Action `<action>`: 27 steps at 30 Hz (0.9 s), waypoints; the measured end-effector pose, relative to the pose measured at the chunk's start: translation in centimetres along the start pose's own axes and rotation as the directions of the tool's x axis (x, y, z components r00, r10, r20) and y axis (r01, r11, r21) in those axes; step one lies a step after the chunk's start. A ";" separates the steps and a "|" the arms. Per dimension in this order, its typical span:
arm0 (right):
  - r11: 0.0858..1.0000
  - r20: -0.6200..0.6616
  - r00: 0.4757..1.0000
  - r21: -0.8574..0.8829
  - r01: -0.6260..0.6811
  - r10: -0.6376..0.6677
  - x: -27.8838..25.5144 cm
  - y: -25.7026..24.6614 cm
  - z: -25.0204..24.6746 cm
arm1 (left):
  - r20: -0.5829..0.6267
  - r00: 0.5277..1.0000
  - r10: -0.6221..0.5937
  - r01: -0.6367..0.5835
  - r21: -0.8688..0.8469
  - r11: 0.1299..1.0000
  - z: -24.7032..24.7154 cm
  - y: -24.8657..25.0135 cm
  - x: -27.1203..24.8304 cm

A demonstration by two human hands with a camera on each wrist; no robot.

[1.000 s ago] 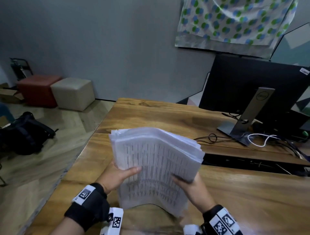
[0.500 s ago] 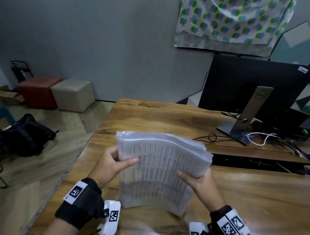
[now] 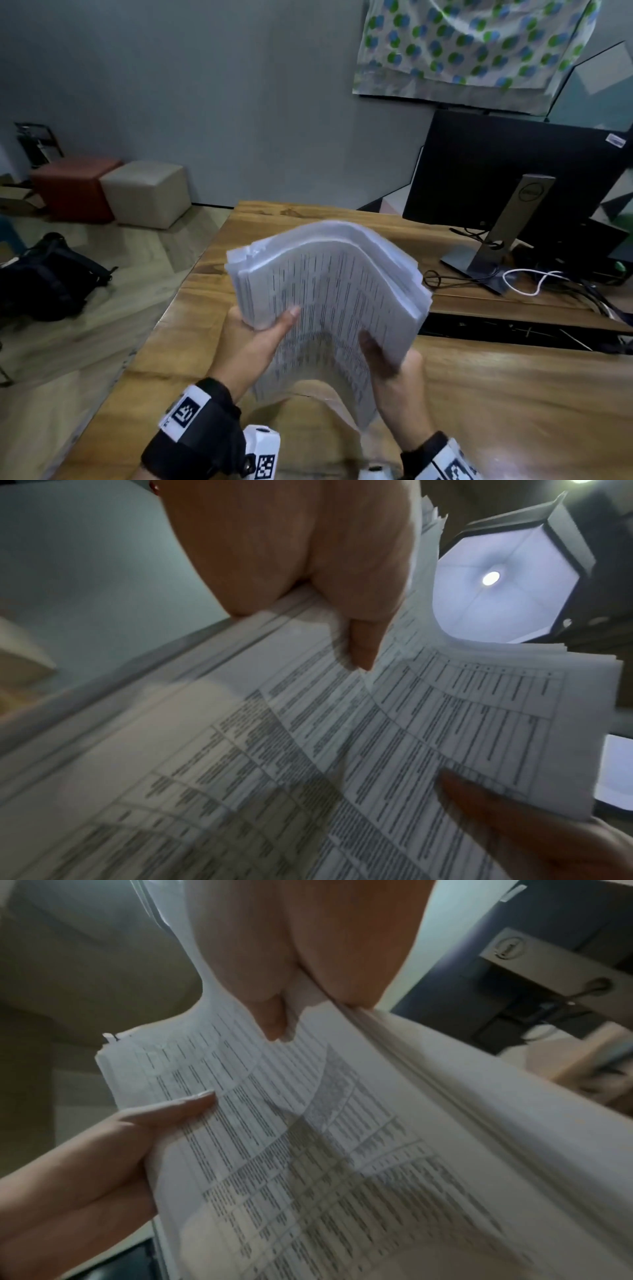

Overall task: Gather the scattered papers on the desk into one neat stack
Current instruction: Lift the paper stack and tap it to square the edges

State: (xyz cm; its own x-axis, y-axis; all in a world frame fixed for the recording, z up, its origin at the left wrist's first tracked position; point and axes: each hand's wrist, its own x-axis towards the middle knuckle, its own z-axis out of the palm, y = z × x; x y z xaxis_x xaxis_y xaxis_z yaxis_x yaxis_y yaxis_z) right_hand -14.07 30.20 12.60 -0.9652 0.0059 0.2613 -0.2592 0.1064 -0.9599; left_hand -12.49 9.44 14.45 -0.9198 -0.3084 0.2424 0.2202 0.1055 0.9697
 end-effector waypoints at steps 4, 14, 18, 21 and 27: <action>0.976 0.092 0.973 0.030 -0.214 0.211 -2.1 3.8 0.9 | -0.041 0.962 -0.269 0.270 -0.005 0.963 0.6 -5.0 -1.7; 0.986 -0.018 0.999 0.158 0.050 -0.048 -2.0 0.3 0.3 | -0.059 0.997 -0.047 0.039 -0.130 0.991 0.5 -1.1 -1.6; 0.996 0.022 0.996 0.021 -0.091 0.091 -1.7 2.2 0.2 | -0.117 0.989 -0.094 0.082 -0.102 0.991 -0.1 -2.9 -1.3; 0.993 0.058 0.991 -0.016 -0.118 0.119 -1.3 2.4 0.5 | -0.098 0.987 -0.126 0.119 -0.076 0.990 -0.1 -3.5 -1.2; 0.991 0.128 0.983 -0.042 -0.126 0.131 -0.8 2.1 0.2 | -0.036 0.993 -0.117 0.116 -0.032 0.993 -0.6 -2.6 -0.8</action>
State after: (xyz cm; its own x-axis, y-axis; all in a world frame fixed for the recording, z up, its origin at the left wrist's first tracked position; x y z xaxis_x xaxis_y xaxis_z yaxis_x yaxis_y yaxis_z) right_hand -13.86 30.22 10.35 -0.9871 -0.1077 0.1184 -0.1335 0.1460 -0.9802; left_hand -12.11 8.83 11.70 -0.9270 -0.3523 0.1283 0.1226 0.0387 0.9917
